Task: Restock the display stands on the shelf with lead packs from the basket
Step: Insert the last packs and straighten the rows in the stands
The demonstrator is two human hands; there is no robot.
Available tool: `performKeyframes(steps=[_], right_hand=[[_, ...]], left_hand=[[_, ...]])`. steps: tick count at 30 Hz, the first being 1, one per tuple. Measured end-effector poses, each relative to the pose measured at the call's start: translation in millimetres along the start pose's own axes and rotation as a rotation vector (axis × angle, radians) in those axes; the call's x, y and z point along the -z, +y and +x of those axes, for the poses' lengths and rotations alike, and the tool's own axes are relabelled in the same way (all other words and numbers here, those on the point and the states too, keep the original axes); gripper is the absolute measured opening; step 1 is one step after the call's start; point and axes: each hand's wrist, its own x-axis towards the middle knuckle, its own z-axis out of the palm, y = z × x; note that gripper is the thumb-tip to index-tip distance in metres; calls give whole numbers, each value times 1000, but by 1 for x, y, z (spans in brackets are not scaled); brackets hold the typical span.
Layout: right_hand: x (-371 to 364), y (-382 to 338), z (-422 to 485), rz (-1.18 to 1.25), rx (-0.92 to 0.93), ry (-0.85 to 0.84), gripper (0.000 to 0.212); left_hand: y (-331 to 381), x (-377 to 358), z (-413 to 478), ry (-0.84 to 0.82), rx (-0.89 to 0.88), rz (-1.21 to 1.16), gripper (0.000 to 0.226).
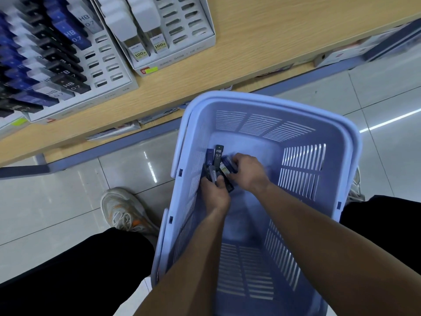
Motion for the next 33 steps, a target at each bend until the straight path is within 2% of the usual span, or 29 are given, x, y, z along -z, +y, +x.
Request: performKeyframes(steps=[3,5,7,12,16,20,25,33], right_hand=[[-1,3,-5,112,-24,-9,12],[-3,3,-8,136,-13,-9,17],[-5,4,-9,173,-23,-5,12],[-3,6,-8,321,-54,-71,26],[-1,2,-10,307,-15,-91,34],[-3,3,-10,342,-17,-84,22],[-10,1,-17,622,-107,-151,16],[-13,2,-30,860,-198,-68,20]], left_hand=[[-1,0,7,-47,25,-60,30],[-5,-1,10,-77,31,-82,31],[-5,0,10,-95,39,-101,30],[4,0,10,-142,54,-150,28],[6,0,8,-137,53,-113,30],[9,-2,7,-117,45,-96,29],[9,5,5,-141,-6,-55,28],[19,11,-4,-237,-27,-85,20]])
